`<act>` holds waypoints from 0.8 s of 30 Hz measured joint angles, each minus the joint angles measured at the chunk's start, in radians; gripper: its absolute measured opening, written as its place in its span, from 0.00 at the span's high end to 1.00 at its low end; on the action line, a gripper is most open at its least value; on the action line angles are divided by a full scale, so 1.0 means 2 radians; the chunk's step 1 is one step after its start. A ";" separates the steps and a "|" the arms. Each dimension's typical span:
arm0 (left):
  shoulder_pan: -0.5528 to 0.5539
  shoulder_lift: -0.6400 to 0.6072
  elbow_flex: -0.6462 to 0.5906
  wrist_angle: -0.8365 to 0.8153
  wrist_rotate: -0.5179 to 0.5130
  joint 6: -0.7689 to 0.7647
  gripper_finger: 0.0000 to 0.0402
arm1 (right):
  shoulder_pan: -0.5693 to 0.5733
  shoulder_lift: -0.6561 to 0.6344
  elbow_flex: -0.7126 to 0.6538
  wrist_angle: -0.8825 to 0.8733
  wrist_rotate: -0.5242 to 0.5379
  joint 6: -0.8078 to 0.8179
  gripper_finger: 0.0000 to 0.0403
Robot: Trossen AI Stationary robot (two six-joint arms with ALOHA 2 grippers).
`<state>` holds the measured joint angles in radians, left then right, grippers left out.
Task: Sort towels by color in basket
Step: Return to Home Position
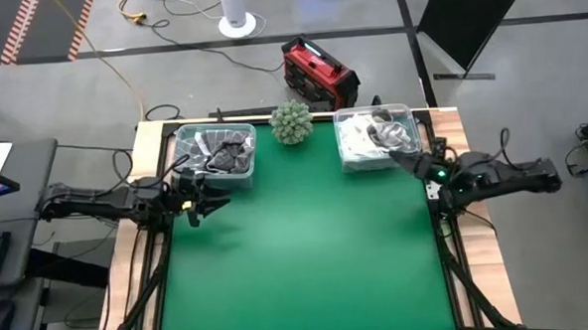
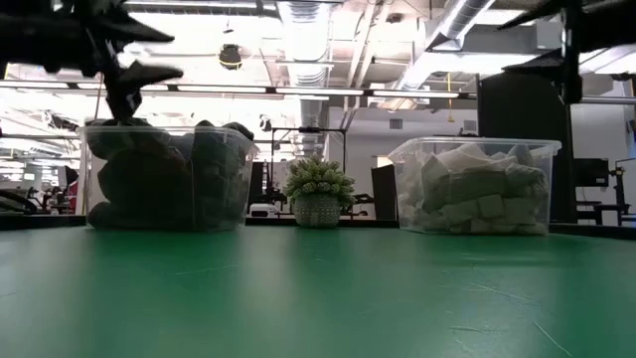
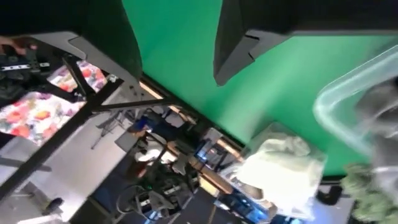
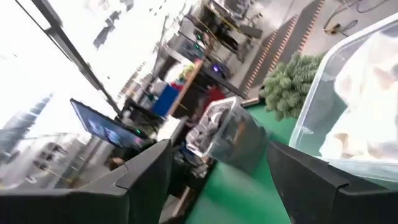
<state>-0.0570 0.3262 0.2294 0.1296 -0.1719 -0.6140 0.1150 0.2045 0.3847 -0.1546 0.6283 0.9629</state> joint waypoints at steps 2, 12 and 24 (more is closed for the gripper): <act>0.000 -0.010 -0.018 0.004 -0.009 -0.003 0.56 | 0.000 -0.037 -0.018 -0.001 0.005 -0.001 0.28; 0.002 -0.053 -0.088 0.072 0.010 -0.013 0.76 | 0.000 -0.098 -0.108 0.053 0.014 0.021 0.28; 0.002 -0.061 -0.098 0.085 0.005 -0.028 0.99 | 0.032 -0.101 -0.148 0.078 0.004 0.012 0.28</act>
<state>-0.0540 0.2047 0.0340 0.2987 -0.1621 -0.6695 0.1781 0.0023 0.0879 0.0018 0.6371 0.9865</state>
